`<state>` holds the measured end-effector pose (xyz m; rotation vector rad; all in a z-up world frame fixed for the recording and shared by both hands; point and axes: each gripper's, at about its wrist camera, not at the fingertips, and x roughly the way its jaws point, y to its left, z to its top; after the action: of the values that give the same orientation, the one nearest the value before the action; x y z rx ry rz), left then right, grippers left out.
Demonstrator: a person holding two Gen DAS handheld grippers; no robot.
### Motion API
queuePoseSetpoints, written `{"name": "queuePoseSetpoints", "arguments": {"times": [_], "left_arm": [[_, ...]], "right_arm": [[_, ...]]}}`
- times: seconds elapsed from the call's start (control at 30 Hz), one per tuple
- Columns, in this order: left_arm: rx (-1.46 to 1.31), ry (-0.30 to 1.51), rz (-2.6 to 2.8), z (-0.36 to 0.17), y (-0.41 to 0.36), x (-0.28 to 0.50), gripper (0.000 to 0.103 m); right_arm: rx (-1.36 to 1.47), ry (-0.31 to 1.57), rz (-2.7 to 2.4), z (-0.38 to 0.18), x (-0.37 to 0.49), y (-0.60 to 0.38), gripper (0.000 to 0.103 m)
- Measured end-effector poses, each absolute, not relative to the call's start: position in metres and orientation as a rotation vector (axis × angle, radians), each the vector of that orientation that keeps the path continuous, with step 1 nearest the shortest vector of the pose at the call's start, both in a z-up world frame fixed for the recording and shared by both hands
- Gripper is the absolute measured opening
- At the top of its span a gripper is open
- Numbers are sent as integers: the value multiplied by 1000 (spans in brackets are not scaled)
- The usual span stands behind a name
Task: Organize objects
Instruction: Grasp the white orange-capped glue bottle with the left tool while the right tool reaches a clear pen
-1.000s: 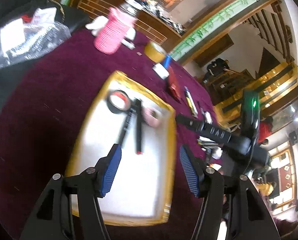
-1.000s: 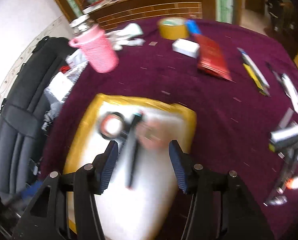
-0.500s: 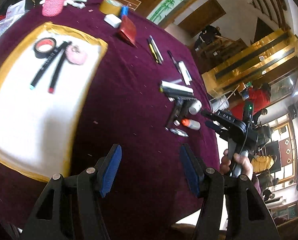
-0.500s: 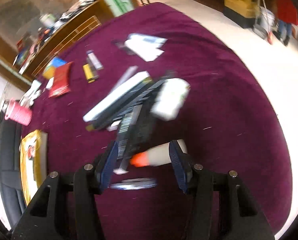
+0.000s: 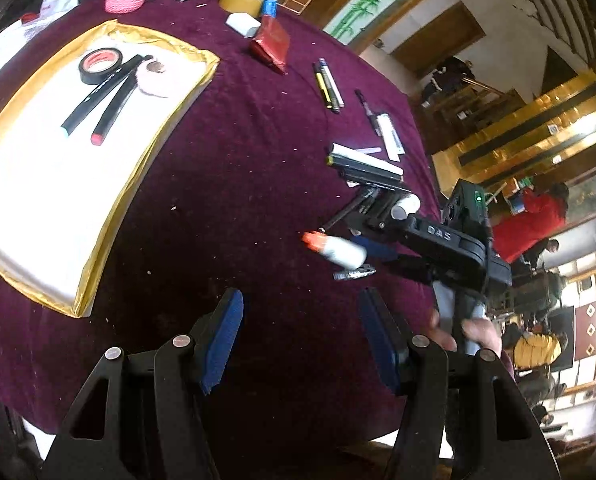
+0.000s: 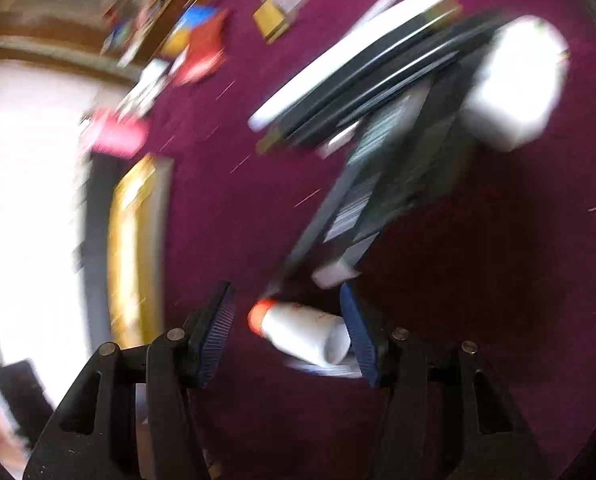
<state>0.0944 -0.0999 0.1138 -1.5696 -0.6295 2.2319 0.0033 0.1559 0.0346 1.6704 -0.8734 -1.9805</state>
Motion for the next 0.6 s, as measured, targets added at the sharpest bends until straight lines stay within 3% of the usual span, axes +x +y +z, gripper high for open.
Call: {"name": "queuePoseSetpoints", "arguments": {"times": [0.27, 0.4, 0.6], "left_arm": [[-1593, -601, 2242, 106, -91, 92, 55], [-1631, -576, 2196, 94, -73, 85, 55], [-1715, -697, 2051, 64, -37, 59, 55]], "right_arm": [[1628, -679, -2158, 62, 4, 154, 54], [1655, -729, -2181, 52, 11, 175, 54], [1676, -773, -2227, 48, 22, 208, 54]]}}
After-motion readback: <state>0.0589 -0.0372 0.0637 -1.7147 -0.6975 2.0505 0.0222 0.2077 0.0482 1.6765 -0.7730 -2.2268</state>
